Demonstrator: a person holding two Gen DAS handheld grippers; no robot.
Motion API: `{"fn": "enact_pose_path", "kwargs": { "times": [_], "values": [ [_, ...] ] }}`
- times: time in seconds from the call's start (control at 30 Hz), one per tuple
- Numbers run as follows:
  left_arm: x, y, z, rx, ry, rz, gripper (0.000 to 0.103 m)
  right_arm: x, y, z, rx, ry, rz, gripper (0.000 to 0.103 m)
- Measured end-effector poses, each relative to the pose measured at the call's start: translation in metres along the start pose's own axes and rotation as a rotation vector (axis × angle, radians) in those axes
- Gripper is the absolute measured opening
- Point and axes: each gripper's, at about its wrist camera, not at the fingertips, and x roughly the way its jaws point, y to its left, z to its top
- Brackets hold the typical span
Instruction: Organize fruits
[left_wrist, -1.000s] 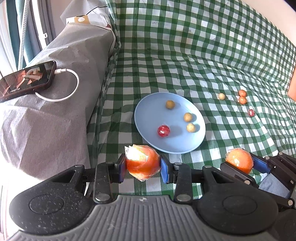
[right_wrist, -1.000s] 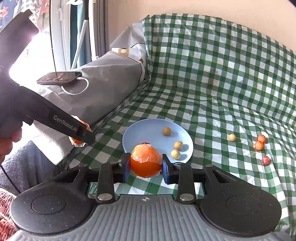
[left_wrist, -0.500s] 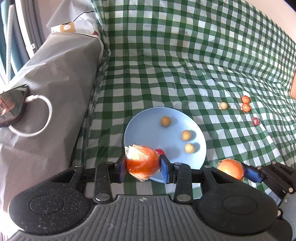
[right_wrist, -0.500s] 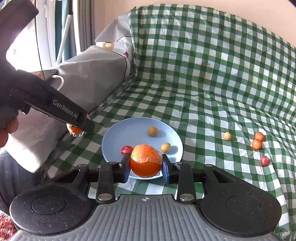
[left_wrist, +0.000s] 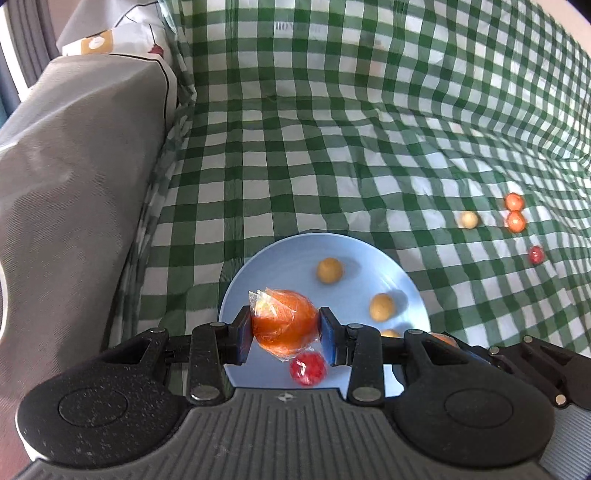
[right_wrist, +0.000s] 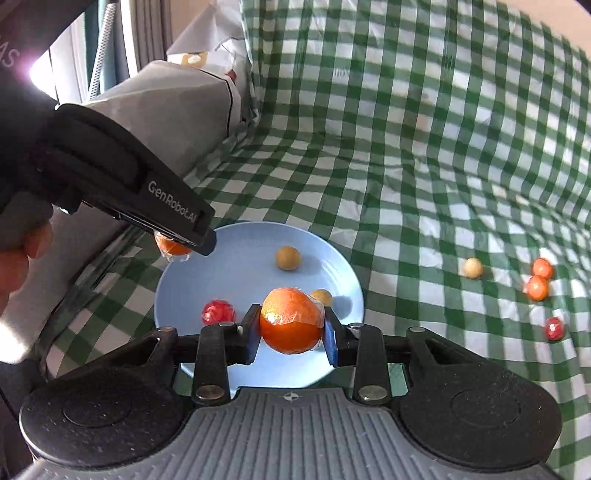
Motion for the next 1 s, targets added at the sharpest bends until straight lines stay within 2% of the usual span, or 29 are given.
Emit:
{"fn": "enact_pose_path", "kwargs": {
  "times": [0.33, 0.37, 0.4, 0.43, 0.47, 0.5, 0.53, 0.6, 0.67, 0.77, 1.0],
  "values": [
    [0.038, 0.004, 0.008, 0.029, 0.046, 0.024, 0.043, 0.039, -0.007, 0.006, -0.015, 0.040, -0.003, 0.035],
    [0.037, 0.004, 0.009, 0.034, 0.033, 0.020, 0.052, 0.042, -0.007, 0.007, -0.016, 0.043, -0.001, 0.036],
    [0.035, 0.005, 0.009, 0.040, 0.017, 0.017, 0.071, 0.044, -0.007, 0.008, -0.018, 0.044, 0.003, 0.037],
    [0.029, 0.006, 0.010, 0.038, -0.014, 0.018, 0.081, 0.046, -0.007, 0.010, -0.018, 0.043, 0.008, 0.037],
    [0.022, 0.007, 0.010, 0.032, -0.043, 0.022, 0.098, 0.046, -0.007, 0.012, -0.017, 0.035, 0.012, 0.041],
    [0.014, 0.008, 0.010, 0.024, -0.072, 0.025, 0.103, 0.044, -0.008, 0.014, -0.019, 0.030, 0.016, 0.051],
    [0.006, 0.010, 0.009, 0.019, -0.096, 0.023, 0.103, 0.042, -0.008, 0.017, -0.019, 0.025, 0.021, 0.057],
    [-0.010, 0.013, 0.006, 0.031, -0.099, 0.017, 0.103, 0.032, -0.008, 0.020, -0.021, 0.015, 0.020, 0.079],
    [-0.025, 0.018, -0.004, 0.030, -0.099, 0.030, 0.103, 0.017, -0.007, 0.020, -0.022, 0.012, 0.012, 0.087],
    [-0.050, 0.024, -0.025, 0.003, -0.084, 0.049, 0.103, -0.012, -0.007, 0.013, -0.007, 0.019, 0.018, 0.093],
    [-0.096, 0.037, -0.083, -0.038, -0.019, 0.090, 0.103, -0.080, 0.003, -0.019, 0.056, 0.012, 0.010, 0.098]
  ]
}}
